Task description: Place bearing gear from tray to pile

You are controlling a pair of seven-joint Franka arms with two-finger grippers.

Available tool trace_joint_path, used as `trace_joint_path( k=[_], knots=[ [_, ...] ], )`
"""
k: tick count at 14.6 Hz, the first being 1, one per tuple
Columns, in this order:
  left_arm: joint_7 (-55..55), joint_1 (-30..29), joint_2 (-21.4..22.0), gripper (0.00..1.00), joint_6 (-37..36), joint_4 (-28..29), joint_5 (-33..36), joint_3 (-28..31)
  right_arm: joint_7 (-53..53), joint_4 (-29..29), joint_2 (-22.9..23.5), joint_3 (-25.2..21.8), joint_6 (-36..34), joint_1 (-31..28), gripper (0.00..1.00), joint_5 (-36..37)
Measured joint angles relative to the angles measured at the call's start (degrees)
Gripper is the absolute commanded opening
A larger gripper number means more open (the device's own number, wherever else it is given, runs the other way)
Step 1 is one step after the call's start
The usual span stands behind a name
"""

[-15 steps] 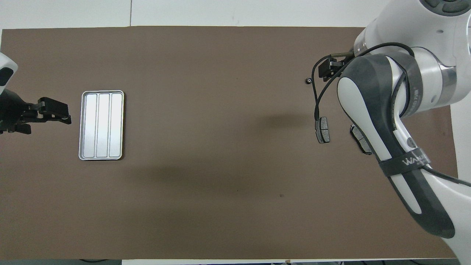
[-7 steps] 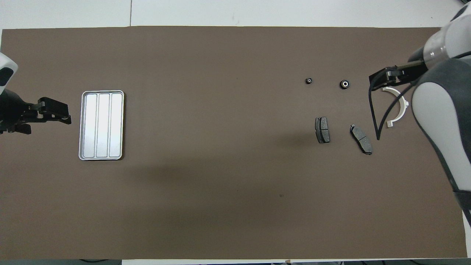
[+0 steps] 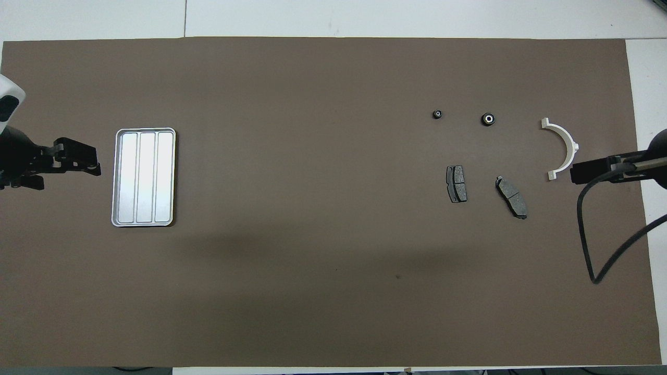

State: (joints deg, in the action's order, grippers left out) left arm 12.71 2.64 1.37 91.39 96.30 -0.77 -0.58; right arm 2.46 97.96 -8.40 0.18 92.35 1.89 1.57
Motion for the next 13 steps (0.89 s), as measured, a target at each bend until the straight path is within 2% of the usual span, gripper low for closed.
trace_joint_path(
  k=[13],
  knots=[
    [0.0, 0.0, 0.0, 1.0, 0.0, 0.0, 0.0, 0.0, -0.7, 1.1, 0.0, -0.1, -0.2, -0.6, 1.0, -0.6]
  ],
)
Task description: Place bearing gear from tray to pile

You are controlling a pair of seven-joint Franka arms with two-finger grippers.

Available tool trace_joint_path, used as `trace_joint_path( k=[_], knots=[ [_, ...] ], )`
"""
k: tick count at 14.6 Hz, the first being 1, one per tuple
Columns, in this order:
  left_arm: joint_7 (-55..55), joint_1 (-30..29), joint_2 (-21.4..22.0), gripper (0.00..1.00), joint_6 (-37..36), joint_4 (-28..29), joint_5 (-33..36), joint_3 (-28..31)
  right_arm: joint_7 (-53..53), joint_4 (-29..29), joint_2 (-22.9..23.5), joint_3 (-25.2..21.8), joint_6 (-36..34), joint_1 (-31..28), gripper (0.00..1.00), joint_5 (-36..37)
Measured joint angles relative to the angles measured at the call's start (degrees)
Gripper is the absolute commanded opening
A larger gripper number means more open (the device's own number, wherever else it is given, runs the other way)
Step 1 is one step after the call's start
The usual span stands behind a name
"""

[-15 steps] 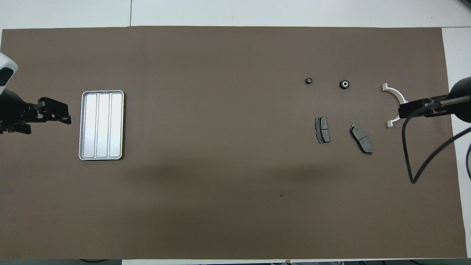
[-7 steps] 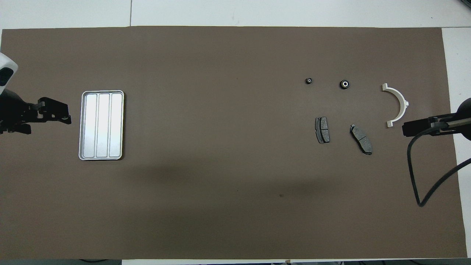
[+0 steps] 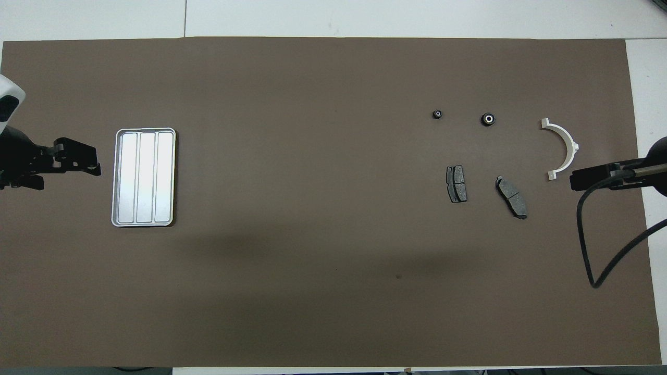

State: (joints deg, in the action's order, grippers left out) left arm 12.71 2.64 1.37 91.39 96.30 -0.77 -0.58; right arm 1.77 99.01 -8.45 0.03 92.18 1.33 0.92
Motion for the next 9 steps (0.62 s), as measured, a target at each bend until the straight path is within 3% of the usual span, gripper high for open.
trace_joint_path(
  k=[9],
  knots=[
    [0.0, 0.0, 0.0, 1.0, 0.0, 0.0, 0.0, 0.0, -0.1, 0.0, 0.0, 0.0, 0.2, -0.3, 1.0, -0.6]
  ],
)
